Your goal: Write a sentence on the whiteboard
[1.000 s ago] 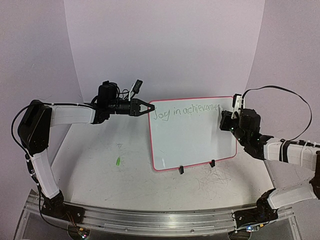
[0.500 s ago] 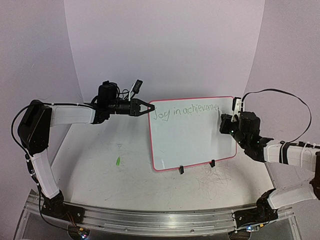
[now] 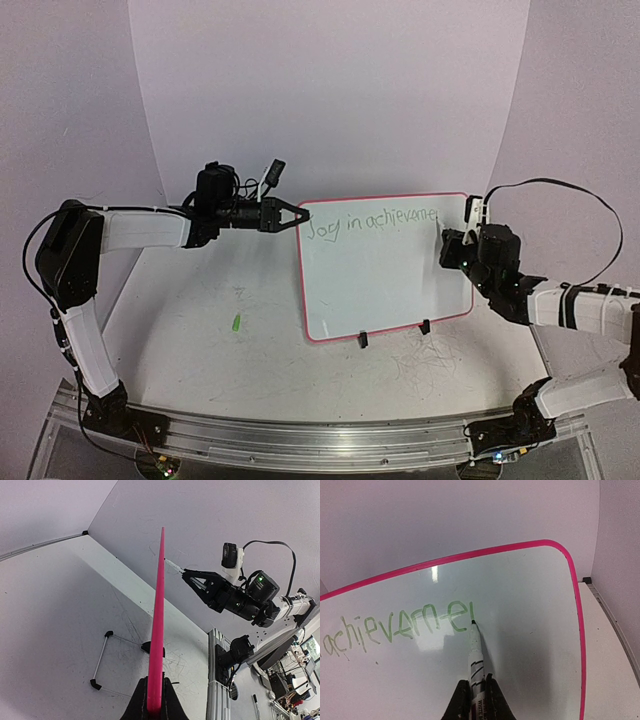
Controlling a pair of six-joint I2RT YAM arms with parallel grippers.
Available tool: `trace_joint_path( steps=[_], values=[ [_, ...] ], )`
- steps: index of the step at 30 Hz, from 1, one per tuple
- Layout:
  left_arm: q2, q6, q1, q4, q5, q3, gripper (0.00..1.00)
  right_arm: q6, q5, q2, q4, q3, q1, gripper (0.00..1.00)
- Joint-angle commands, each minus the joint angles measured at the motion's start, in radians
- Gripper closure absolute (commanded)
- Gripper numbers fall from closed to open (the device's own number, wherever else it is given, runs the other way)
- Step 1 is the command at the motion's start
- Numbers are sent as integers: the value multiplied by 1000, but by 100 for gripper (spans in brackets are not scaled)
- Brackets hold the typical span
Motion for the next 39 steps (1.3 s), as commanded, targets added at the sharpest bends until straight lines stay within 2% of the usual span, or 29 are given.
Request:
trace_joint_path(
  steps=[1,13,24,39],
  values=[
    [-26,53,-26,-18,-10,-5,100,-17,20,22,24,76,-5,100],
    [-30,54,-26,-20,-10,-6,100,16,88,23,-13,69,-5,100],
    [-29,53,-27,-20,-11,-7,100,31,24,-29,-41,-8,-5,100],
    [-26,54,-28,-21,-11,-5,100,-23,17,-42,-24,111,-39,100]
  ],
)
